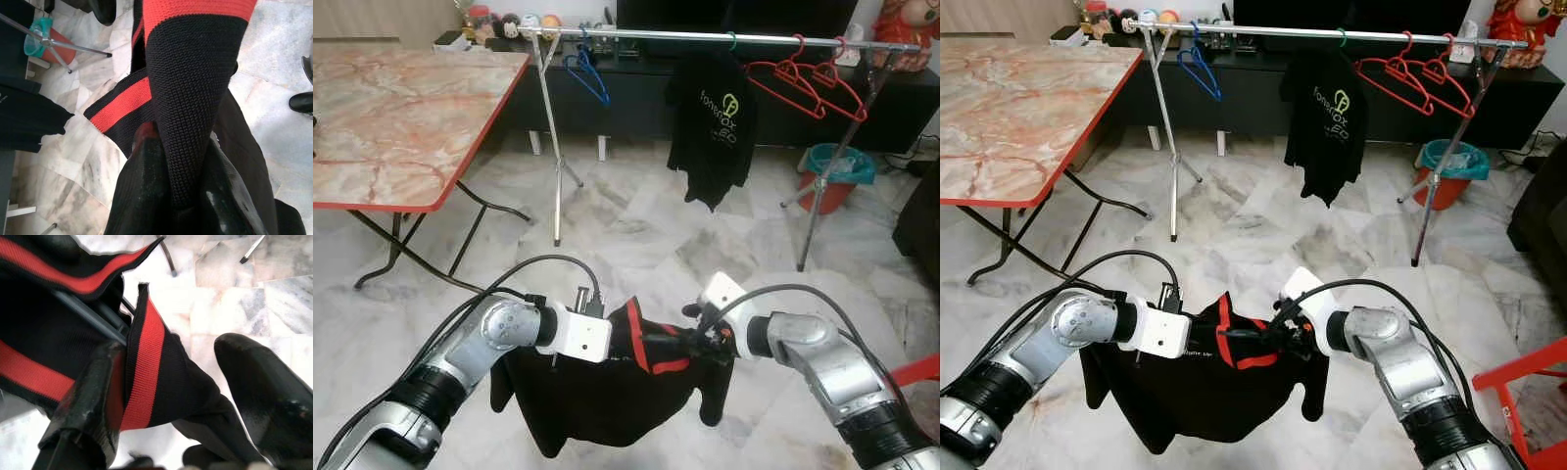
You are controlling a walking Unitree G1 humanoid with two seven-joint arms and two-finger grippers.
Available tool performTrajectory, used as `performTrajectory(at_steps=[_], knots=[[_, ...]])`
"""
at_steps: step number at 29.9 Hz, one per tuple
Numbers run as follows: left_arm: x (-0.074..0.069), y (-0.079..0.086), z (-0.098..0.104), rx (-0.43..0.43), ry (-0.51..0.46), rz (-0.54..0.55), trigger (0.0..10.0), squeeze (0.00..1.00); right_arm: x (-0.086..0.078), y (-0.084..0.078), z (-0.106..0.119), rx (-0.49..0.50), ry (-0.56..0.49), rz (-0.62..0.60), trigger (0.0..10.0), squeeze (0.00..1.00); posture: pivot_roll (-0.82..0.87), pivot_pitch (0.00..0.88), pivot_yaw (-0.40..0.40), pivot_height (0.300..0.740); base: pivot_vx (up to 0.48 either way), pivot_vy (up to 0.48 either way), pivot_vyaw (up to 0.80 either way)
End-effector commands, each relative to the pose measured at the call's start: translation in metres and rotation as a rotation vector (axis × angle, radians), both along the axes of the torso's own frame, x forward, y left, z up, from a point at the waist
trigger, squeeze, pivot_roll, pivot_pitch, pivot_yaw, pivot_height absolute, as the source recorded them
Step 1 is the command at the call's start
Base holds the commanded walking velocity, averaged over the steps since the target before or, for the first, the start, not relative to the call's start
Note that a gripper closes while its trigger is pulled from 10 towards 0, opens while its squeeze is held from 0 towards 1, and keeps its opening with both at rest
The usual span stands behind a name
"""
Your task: Hang hanger
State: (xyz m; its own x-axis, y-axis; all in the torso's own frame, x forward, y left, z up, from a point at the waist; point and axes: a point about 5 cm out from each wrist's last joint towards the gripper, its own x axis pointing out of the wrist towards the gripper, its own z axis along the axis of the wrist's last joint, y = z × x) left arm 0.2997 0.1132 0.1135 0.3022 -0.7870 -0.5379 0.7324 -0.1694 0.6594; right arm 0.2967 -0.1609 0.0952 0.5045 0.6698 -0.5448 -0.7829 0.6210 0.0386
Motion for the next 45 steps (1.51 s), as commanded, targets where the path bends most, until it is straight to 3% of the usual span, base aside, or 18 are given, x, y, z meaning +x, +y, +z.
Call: performTrajectory(at_steps=[1,7,17,21,27,34,45], knots=[[-0.004,-0.004,0.001,0.01,-0.007,-0.041,10.0,0.0,0.007,-0.008,0.013,0.059,-0.038,-0.074,10.0,0.0,0.0,0.055,-0.029,0.74,0.0,0.0,0.0],[-0.005,-0.006,0.001,0.003,-0.006,-0.046,10.0,0.0,0.014,-0.001,0.028,0.232,-0.029,-0.13,10.0,0.0,0.0,0.056,-0.029,0.74,0.0,0.0,0.0],[-0.005,-0.005,0.0,0.009,-0.016,-0.046,10.0,0.0,0.003,0.016,0.041,0.416,0.057,-0.012,10.0,0.0,0.0,0.056,-0.031,0.74,0.0,0.0,0.0],[-0.004,-0.003,-0.001,0.02,-0.032,-0.044,10.0,0.0,-0.011,0.019,0.029,0.297,0.072,0.08,10.0,0.0,0.0,0.057,-0.031,0.74,0.0,0.0,0.0],[-0.002,-0.007,0.003,0.011,-0.085,-0.049,10.0,0.0,-0.004,0.01,0.003,0.124,0.097,-0.048,10.0,0.0,0.0,0.056,-0.032,0.74,0.0,0.0,0.0],[-0.002,-0.007,0.003,0.009,-0.094,-0.046,10.0,0.0,0.005,0.007,-0.001,0.142,0.074,-0.209,10.0,0.0,0.0,0.059,-0.034,0.74,0.0,0.0,0.0],[-0.003,-0.012,0.002,-0.004,-0.091,-0.053,10.0,0.0,0.008,0.005,-0.004,0.19,0.112,-0.251,10.0,0.0,0.0,0.06,-0.037,0.74,0.0,0.0,0.0]])
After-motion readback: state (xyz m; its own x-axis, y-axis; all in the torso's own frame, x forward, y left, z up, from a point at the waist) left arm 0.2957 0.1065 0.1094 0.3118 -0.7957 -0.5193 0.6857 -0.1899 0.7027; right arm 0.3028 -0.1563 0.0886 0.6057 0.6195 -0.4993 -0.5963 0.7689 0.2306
